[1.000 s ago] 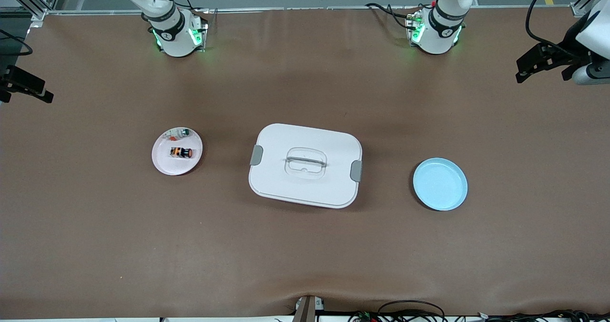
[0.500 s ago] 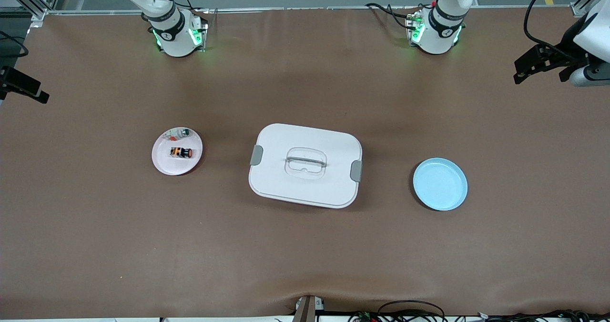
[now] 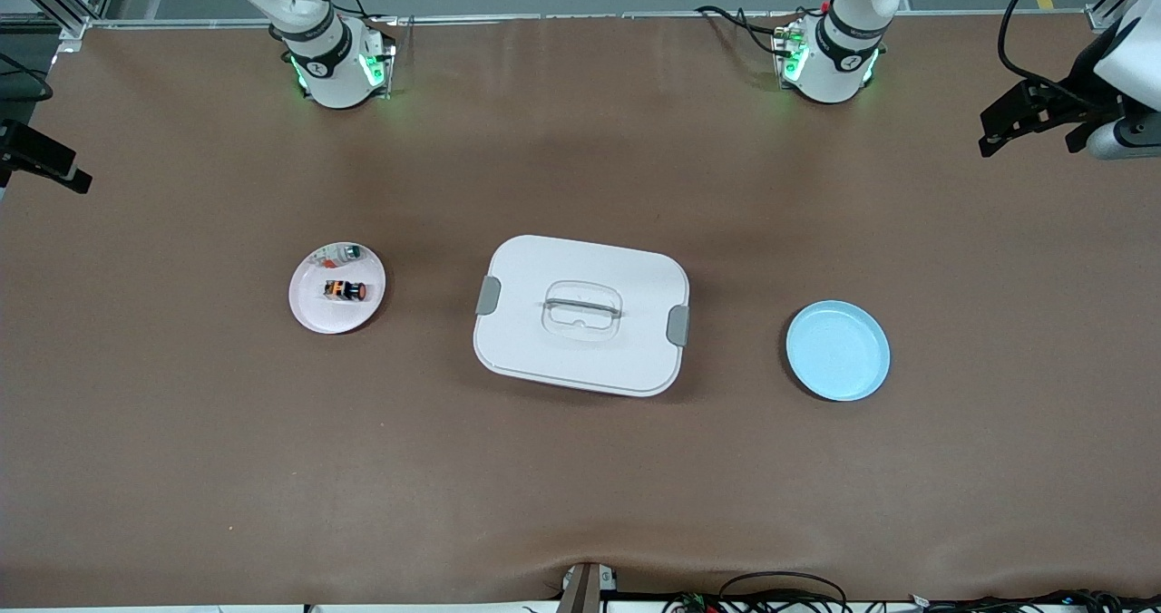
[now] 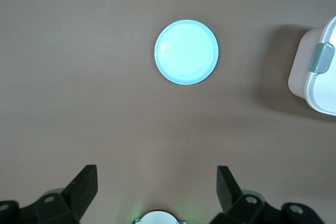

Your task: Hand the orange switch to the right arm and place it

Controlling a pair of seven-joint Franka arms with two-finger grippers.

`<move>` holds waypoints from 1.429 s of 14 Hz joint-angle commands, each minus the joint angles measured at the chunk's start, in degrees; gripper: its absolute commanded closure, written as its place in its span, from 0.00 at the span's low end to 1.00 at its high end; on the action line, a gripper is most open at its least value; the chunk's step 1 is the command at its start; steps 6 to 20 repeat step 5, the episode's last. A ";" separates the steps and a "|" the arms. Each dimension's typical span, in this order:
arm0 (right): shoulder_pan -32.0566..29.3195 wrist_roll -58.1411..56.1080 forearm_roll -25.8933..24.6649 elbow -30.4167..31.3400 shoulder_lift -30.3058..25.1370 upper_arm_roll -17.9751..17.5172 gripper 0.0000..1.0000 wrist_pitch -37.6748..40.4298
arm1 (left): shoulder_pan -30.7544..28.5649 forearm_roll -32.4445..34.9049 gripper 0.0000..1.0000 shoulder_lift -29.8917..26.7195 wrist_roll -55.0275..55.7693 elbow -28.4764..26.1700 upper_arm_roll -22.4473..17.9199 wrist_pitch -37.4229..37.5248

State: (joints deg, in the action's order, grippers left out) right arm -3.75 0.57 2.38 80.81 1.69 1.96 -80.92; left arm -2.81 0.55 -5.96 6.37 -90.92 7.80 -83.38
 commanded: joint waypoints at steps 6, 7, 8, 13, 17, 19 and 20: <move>-0.47 -0.75 -0.10 1.98 -1.87 -0.55 0.00 -1.09 | -0.35 -0.64 0.00 -0.63 -1.01 0.66 -0.24 -0.47; -0.47 -0.75 -0.10 1.98 -1.87 -0.55 0.00 -1.09 | -0.35 -0.64 0.00 -0.63 -1.01 0.66 -0.24 -0.47; -0.47 -0.75 -0.10 1.98 -1.87 -0.55 0.00 -1.09 | -0.35 -0.64 0.00 -0.63 -1.01 0.66 -0.24 -0.47; -0.47 -0.75 -0.10 1.98 -1.87 -0.55 0.00 -1.09 | -0.35 -0.64 0.00 -0.63 -1.01 0.66 -0.24 -0.47; -0.47 -0.75 -0.10 1.98 -1.87 -0.55 0.00 -1.09 | -0.35 -0.64 0.00 -0.63 -1.01 0.66 -0.24 -0.47; -0.47 -0.75 -0.10 1.98 -1.87 -0.55 0.00 -1.09 | -0.35 -0.64 0.00 -0.63 -1.01 0.66 -0.24 -0.47; -0.47 -0.75 -0.10 1.98 -1.87 -0.55 0.00 -1.09 | -0.35 -0.64 0.00 -0.63 -1.01 0.66 -0.24 -0.47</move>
